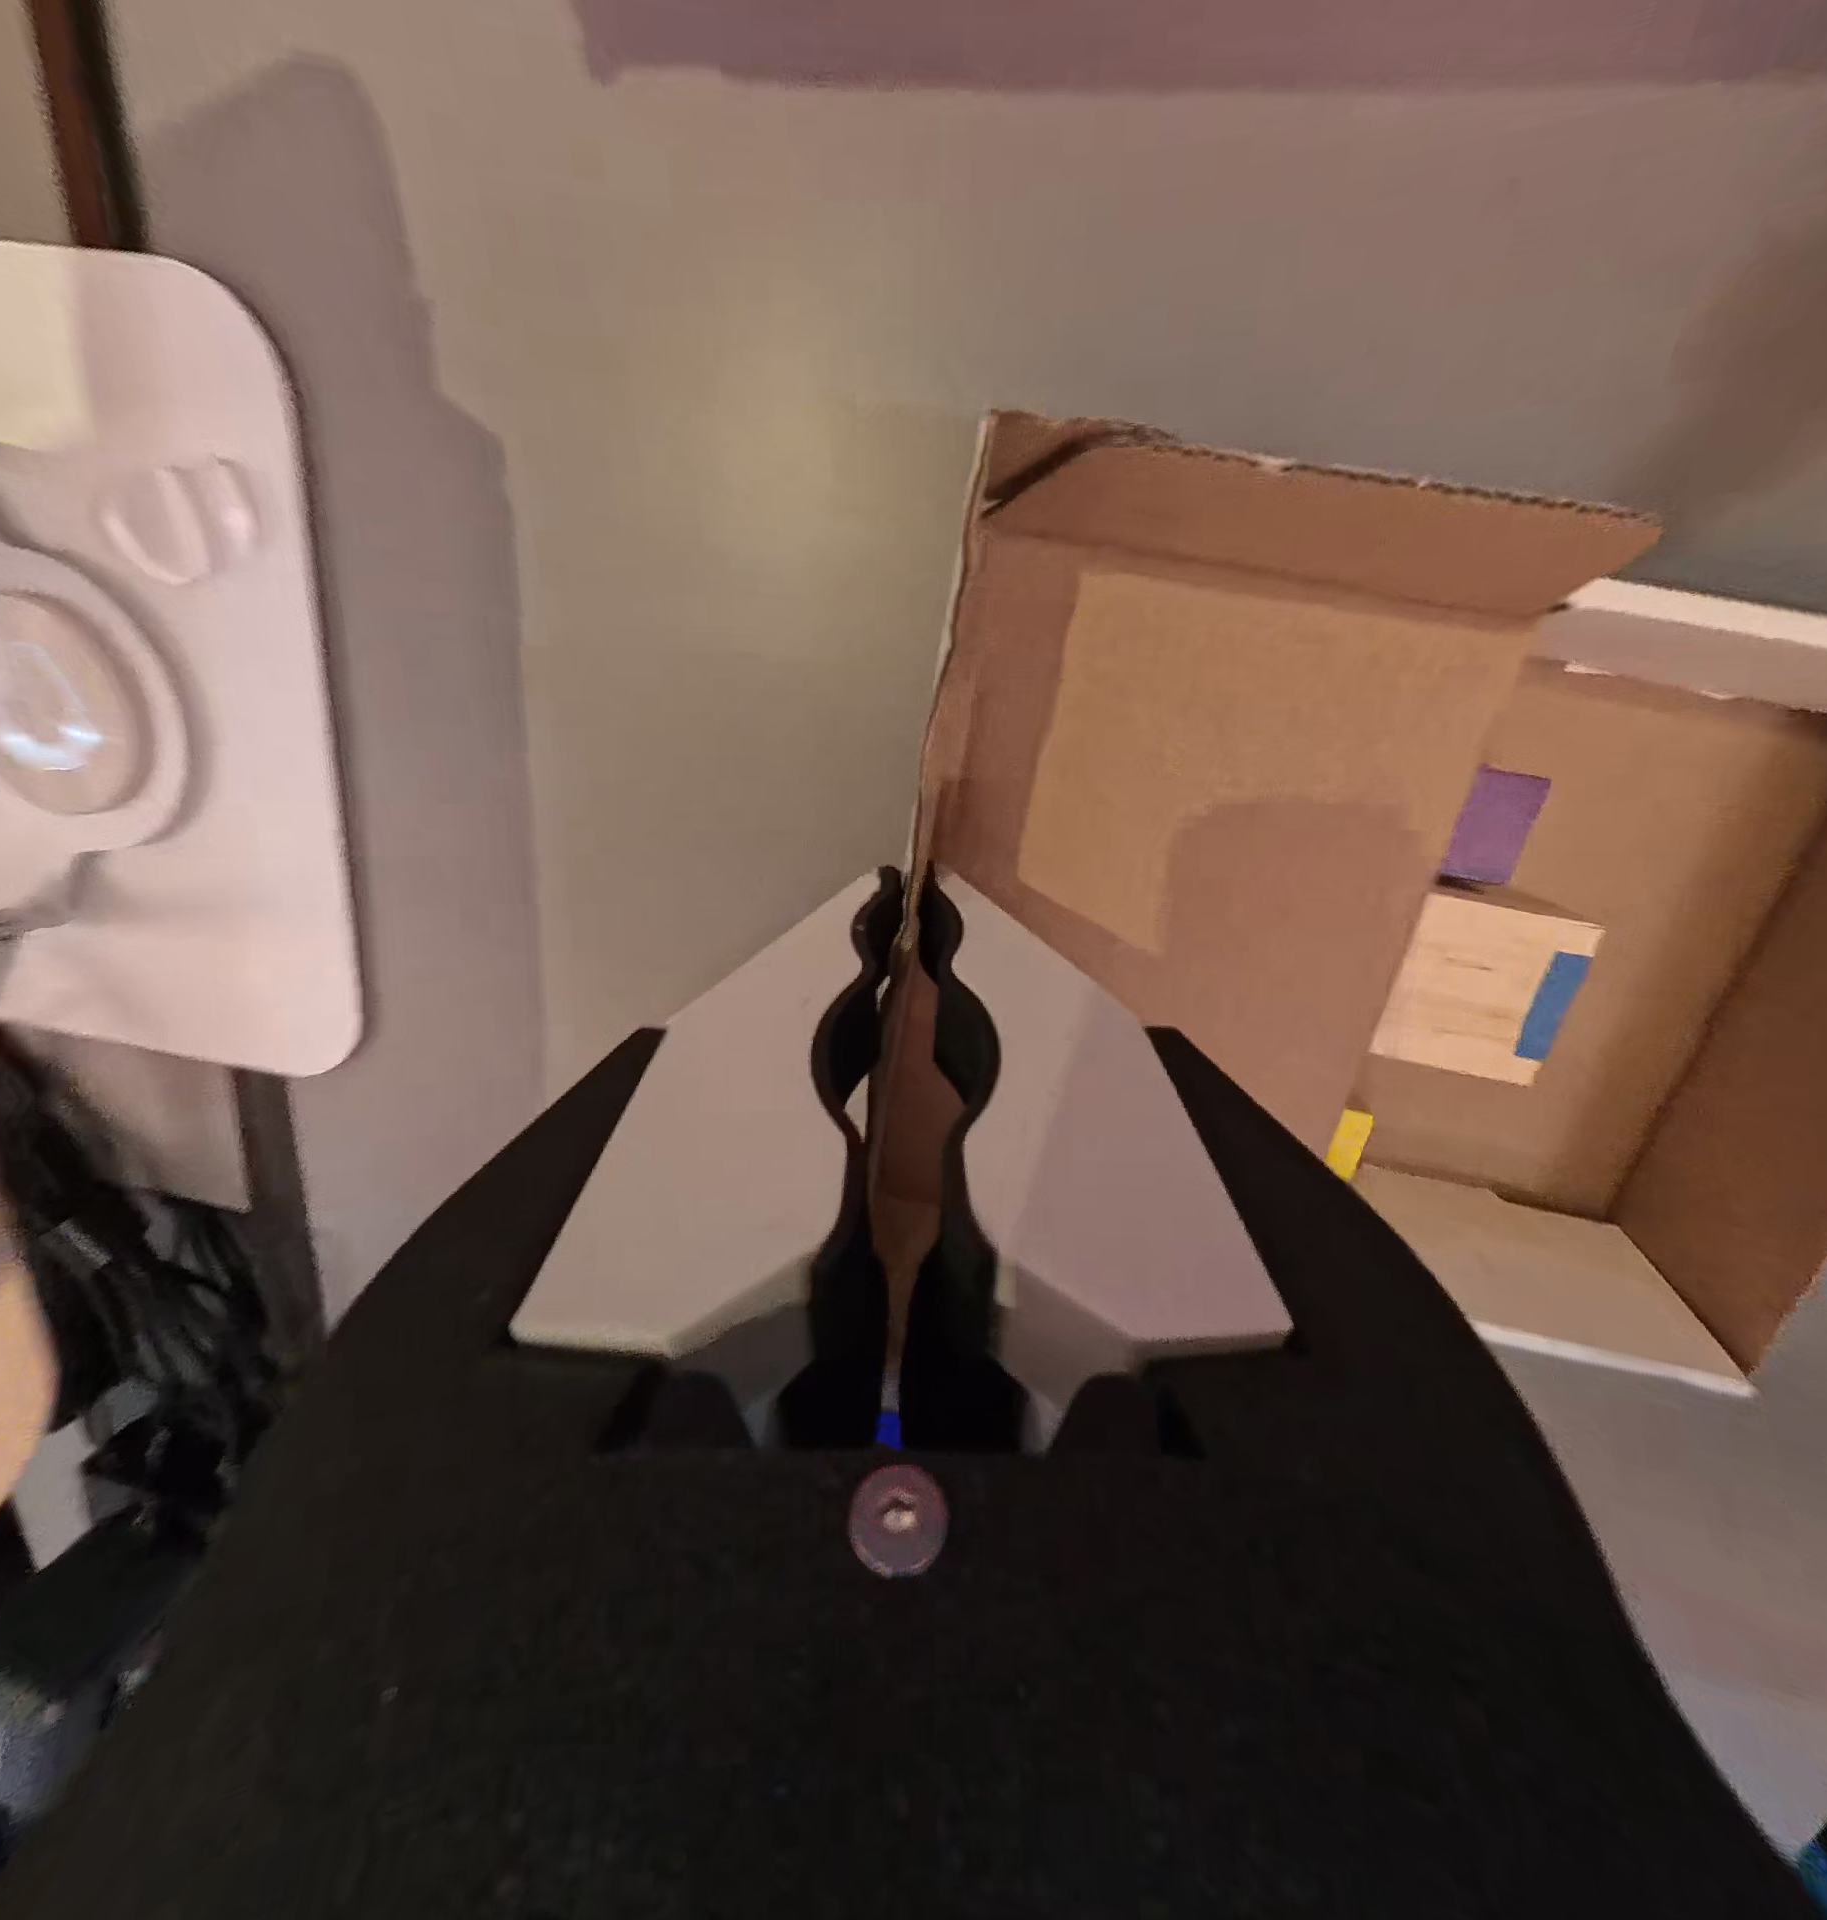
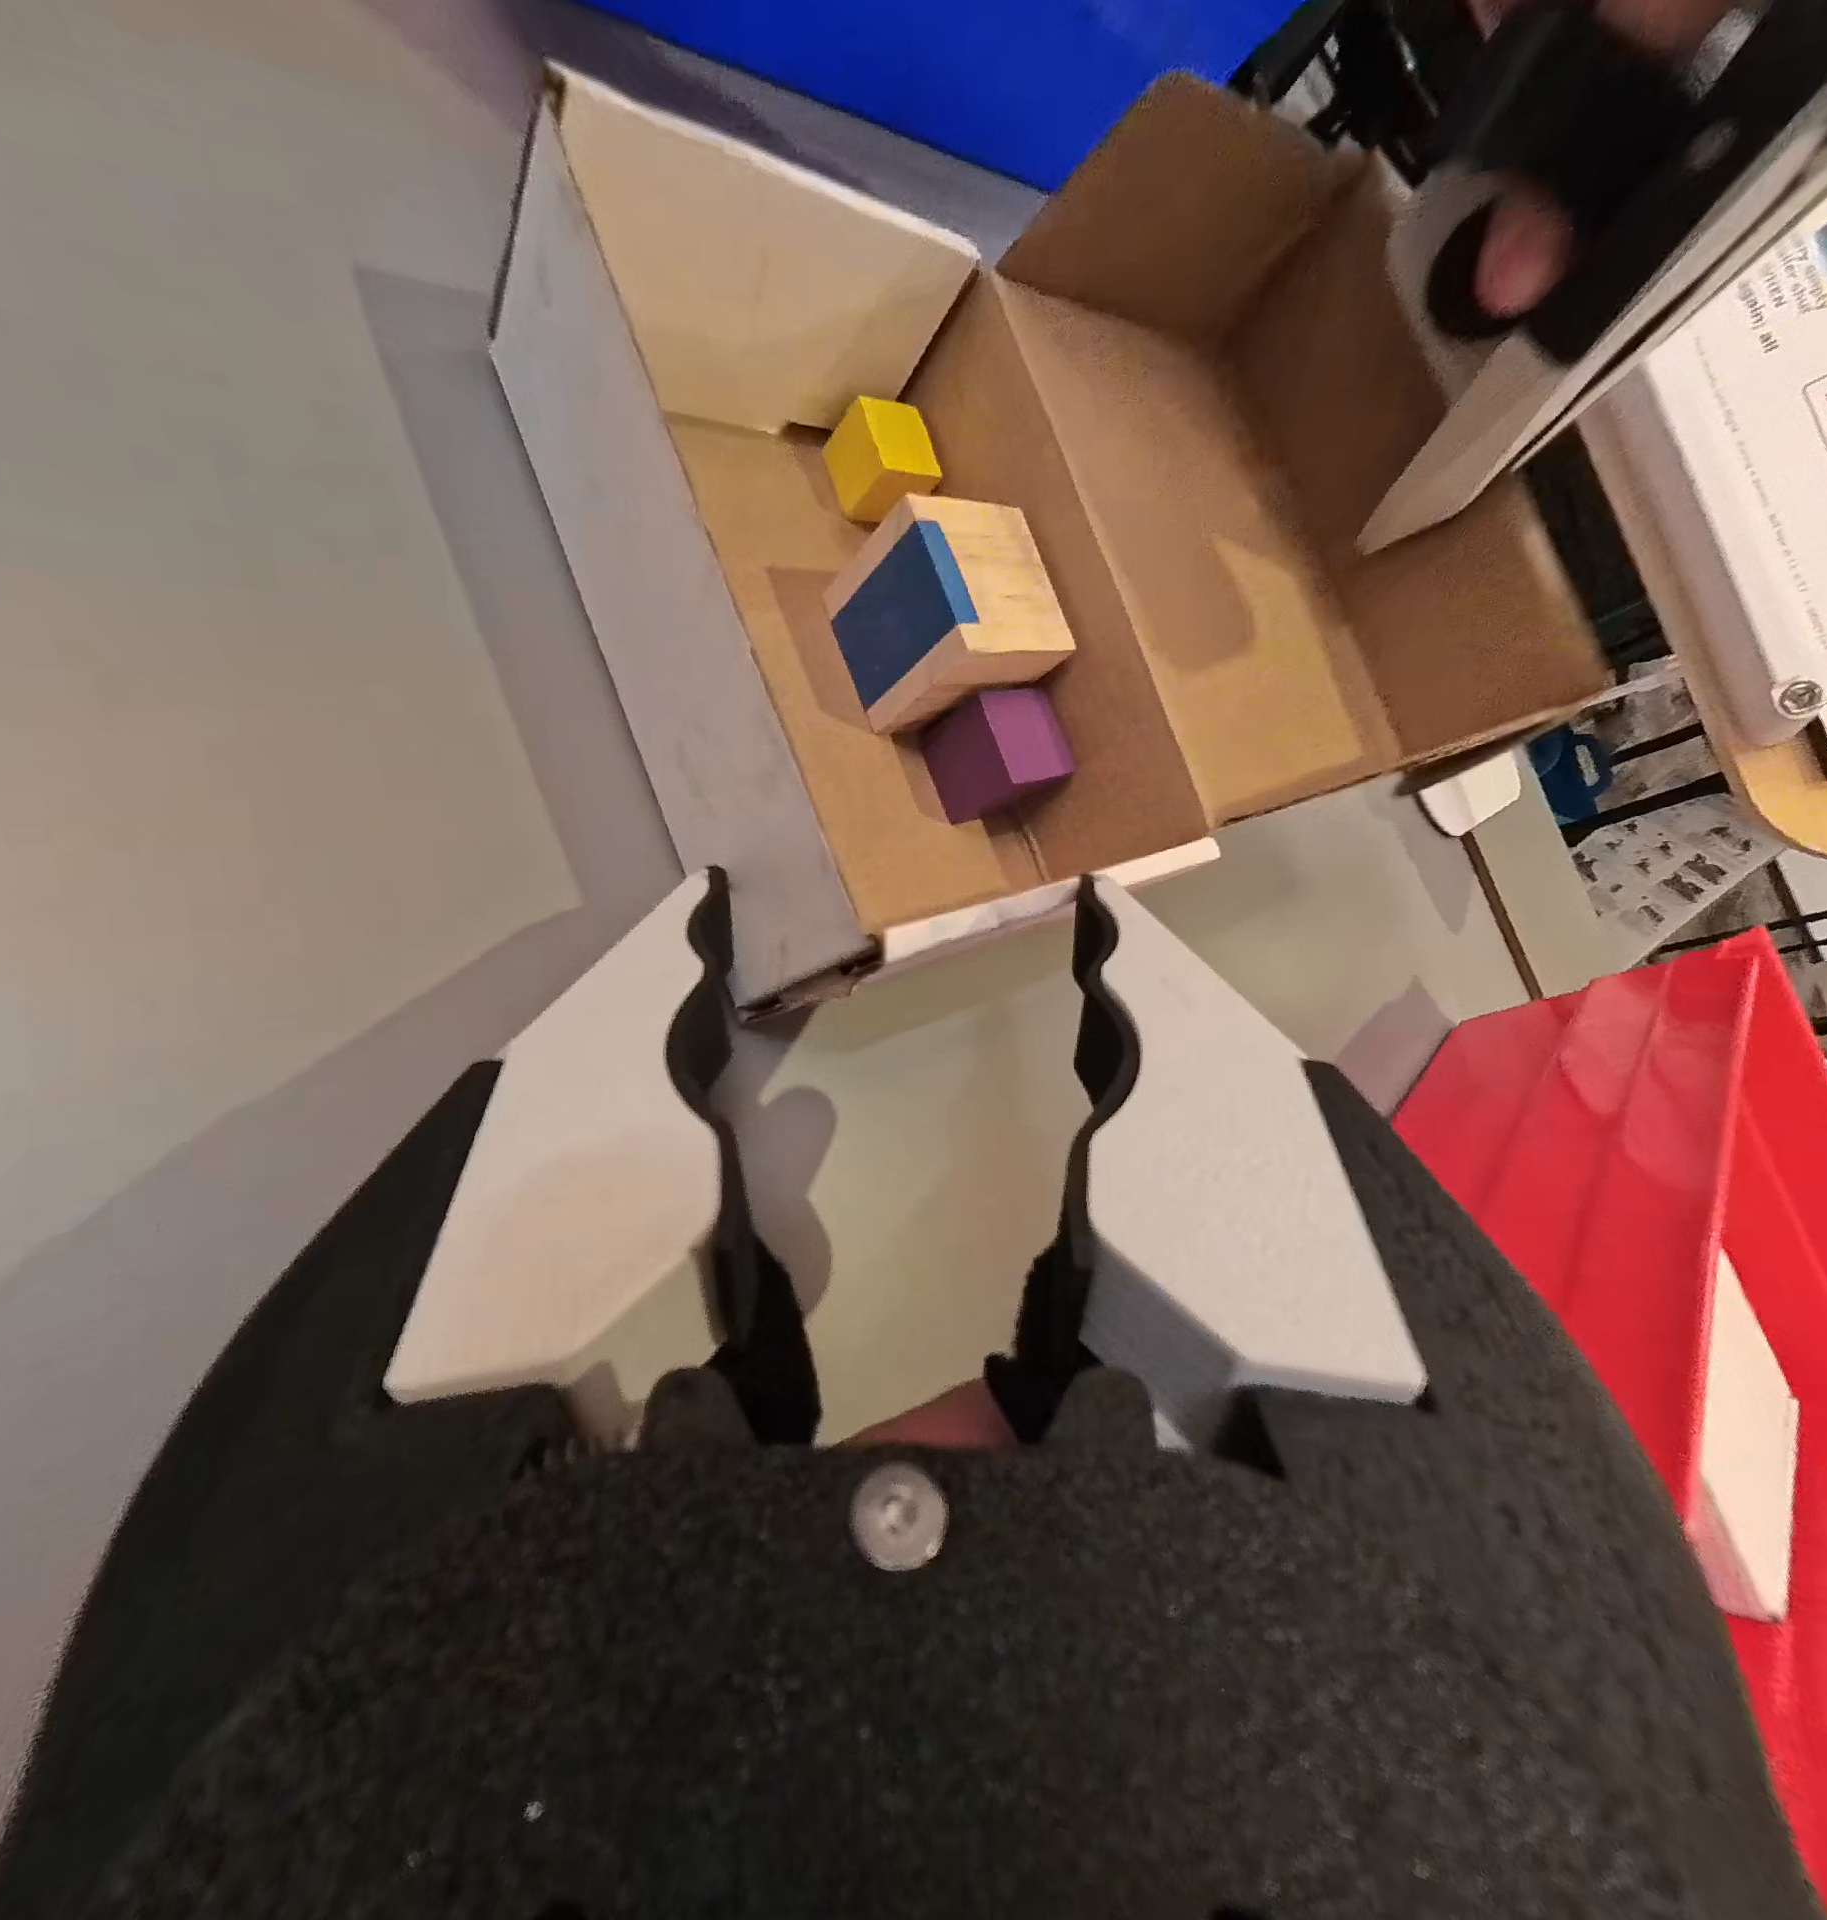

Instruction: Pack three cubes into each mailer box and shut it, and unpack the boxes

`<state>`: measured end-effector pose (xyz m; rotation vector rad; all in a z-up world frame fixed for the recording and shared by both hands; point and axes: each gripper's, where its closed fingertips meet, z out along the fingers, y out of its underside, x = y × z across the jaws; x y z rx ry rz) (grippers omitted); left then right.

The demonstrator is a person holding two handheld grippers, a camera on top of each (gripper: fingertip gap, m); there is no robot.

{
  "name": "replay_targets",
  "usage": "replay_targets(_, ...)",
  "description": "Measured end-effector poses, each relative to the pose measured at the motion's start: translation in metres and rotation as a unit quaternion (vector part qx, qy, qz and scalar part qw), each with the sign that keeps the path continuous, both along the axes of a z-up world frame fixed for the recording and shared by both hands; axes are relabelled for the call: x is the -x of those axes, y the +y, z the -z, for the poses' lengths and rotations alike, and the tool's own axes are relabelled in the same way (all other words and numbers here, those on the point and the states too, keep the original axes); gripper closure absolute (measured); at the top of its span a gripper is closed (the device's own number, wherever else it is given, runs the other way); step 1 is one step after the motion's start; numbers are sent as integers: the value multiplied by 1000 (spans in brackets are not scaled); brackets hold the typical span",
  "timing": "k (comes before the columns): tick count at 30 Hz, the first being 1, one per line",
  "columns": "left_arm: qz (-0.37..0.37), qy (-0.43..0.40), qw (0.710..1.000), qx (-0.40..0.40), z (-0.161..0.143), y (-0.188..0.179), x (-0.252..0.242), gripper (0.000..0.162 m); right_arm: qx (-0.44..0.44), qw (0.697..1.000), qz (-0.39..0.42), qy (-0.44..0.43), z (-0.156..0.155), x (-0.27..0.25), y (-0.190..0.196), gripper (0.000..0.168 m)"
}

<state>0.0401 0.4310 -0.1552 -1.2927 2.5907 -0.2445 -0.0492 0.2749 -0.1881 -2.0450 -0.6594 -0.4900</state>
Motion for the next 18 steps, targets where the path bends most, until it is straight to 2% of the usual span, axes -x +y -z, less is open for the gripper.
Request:
replay_targets(4,-17,-70,997,-17,-46,6,9,156,-3,998,36,-50,0,-34,5,113)
replay_targets(7,-27,-122,992,16,-78,-5,25,155,1,998,60,-33,2,-46,3,115)
replay_targets(10,-67,-209,975,32,-116,-14,34,105,9,997,77,-29,3,-51,0,108)
replay_targets(11,-83,-245,965,41,-132,-17,40,96,5,996,84,-20,1,-52,-1,107)
replay_targets(15,-138,-403,898,107,-188,-41,93,80,-11,993,112,41,-10,-56,-14,104)
replay_targets(17,-159,-435,872,158,-185,-58,130,73,-23,989,125,71,-15,-58,-20,104)
replay_targets(18,-162,-424,872,183,-168,-70,144,71,-26,988,129,85,-16,-58,-22,105)
